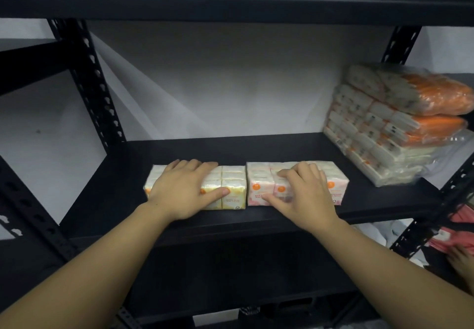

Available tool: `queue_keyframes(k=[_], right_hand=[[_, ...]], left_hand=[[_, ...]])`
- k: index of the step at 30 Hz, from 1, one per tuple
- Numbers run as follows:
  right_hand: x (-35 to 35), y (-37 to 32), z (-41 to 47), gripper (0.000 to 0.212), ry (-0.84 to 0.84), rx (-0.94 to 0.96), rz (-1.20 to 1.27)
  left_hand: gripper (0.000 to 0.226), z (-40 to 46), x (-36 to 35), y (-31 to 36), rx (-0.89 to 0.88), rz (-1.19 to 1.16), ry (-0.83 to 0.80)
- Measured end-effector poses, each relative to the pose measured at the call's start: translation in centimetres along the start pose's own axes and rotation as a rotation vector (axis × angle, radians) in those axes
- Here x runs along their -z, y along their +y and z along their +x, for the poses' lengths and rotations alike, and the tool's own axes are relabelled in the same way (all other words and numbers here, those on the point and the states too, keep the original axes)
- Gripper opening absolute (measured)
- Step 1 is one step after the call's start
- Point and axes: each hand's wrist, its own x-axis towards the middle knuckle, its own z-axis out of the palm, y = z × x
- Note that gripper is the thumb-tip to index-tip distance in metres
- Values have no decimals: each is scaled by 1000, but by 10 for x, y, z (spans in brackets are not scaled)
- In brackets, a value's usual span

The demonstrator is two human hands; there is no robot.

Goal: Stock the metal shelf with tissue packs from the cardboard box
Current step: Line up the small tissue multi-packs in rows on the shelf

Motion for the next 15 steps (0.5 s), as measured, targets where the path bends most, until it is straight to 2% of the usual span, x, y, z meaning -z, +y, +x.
queue_keyframes(k=[5, 9, 15], right_hand=[[11, -4, 18, 74, -42, 31, -51], [1, 0, 26, 105, -178, 77, -122], [-15, 11, 40, 103, -143, 149, -163]], left_hand=[[101, 1, 0, 2, -4, 24, -5], [102, 2, -4, 6, 14, 111, -3], [103, 15, -9, 4, 41, 152, 25]])
